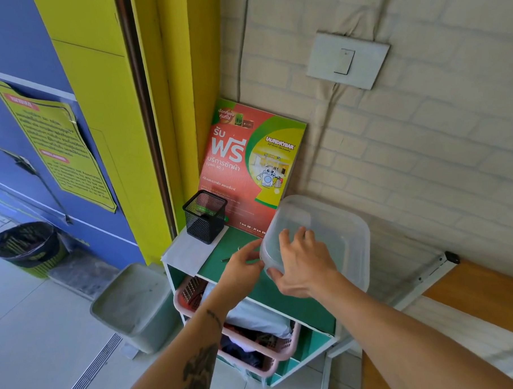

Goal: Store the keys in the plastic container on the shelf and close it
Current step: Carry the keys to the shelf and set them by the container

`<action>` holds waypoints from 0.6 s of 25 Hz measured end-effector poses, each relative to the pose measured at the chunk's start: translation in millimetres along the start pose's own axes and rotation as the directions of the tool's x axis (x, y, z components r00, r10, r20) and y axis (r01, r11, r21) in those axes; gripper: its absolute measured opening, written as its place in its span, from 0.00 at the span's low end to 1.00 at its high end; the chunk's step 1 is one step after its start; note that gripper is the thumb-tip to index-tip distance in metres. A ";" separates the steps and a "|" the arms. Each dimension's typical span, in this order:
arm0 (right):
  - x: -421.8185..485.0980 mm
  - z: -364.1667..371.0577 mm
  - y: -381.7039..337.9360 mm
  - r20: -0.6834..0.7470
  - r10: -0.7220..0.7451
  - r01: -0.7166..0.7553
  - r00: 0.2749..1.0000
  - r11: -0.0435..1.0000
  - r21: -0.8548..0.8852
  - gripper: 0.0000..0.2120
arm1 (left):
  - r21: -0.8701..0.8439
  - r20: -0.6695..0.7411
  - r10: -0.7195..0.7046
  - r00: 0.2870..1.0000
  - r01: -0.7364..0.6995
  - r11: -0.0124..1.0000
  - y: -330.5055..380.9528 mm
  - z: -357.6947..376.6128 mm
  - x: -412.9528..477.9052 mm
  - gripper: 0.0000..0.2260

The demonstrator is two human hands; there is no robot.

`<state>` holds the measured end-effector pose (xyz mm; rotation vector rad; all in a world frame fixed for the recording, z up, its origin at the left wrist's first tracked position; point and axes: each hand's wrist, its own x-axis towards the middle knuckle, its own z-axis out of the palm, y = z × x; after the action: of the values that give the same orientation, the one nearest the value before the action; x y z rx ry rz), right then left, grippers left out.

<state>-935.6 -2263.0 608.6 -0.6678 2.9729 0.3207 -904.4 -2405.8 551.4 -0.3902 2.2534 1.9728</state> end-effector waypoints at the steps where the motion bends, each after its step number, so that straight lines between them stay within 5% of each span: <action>1: 1.0 -1.7 -0.4 -0.006 -0.008 0.008 1.000 1.000 -0.011 0.43 | -0.034 0.015 -0.017 1.000 0.017 0.999 2.6 -0.9 -0.1 0.22; 15: 6.7 -23.7 1.4 -0.030 -0.203 0.194 0.979 0.963 -0.189 0.42 | -0.051 0.067 -0.095 0.993 0.099 0.994 17.7 -6.0 -2.0 0.24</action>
<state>-942.9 -2269.8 631.2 -0.9989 2.9113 0.5783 -906.9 -2409.4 569.7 -0.4271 2.1046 1.9727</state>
